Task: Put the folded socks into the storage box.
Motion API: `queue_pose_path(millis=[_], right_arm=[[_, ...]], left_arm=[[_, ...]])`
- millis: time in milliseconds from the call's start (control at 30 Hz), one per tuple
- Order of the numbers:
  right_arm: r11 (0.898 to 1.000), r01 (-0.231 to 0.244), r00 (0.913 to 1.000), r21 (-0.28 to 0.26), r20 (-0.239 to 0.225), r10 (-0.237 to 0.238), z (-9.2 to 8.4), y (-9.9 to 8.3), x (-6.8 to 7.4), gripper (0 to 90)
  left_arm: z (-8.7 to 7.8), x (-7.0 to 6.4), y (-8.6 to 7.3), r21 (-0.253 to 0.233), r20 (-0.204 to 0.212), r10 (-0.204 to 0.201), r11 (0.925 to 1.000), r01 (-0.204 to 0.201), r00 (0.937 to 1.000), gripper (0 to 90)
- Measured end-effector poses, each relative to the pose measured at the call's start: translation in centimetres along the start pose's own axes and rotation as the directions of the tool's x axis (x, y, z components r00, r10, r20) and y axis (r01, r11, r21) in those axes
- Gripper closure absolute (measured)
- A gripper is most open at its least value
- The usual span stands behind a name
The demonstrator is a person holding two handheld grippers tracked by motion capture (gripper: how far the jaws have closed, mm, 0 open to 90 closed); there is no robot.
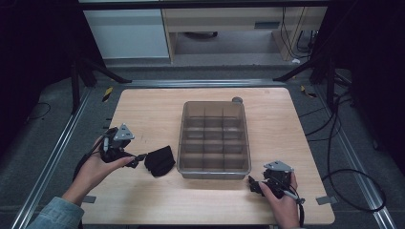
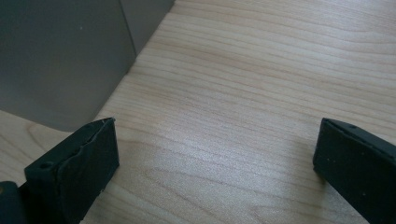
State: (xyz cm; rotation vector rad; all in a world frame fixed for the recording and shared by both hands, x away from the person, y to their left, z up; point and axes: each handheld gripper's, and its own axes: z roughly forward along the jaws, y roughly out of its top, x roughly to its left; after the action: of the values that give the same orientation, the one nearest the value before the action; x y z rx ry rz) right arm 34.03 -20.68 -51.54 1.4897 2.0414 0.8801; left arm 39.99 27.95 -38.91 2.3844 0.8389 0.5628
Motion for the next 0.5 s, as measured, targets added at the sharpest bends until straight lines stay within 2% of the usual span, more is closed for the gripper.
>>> queue_pose_path(millis=[167, 367, 433, 500], right_arm=[[1.000, 0.010, 0.9999, -0.002, 0.000, -0.010, -0.2, -0.3, -0.9, 0.5], [1.000, 0.006, 1.0000, -0.003, 0.003, -0.006, -0.6, -0.6, -2.1, 0.7], [1.000, -0.005, 0.9999, -0.002, 0.008, 0.005, -0.7, -0.7, -2.3, 1.1], [1.000, -0.001, 0.9999, -0.007, 0.012, 0.001, -0.7, -0.7, -2.5, 1.9]], left_arm=[[0.2, -0.4, 0.2, -0.001, 0.019, 0.012, 0.9999, -0.012, 0.9998, 8.2], [0.3, -0.5, 0.6, 0.028, 0.025, 0.034, 0.9990, -0.035, 0.9991, 13.0], [0.3, -0.5, 0.7, 0.028, 0.039, 0.033, 0.9990, -0.034, 0.9987, 15.8], [0.4, -0.7, 0.9, 0.052, 0.045, 0.038, 0.9978, -0.041, 0.9983, 17.1]])
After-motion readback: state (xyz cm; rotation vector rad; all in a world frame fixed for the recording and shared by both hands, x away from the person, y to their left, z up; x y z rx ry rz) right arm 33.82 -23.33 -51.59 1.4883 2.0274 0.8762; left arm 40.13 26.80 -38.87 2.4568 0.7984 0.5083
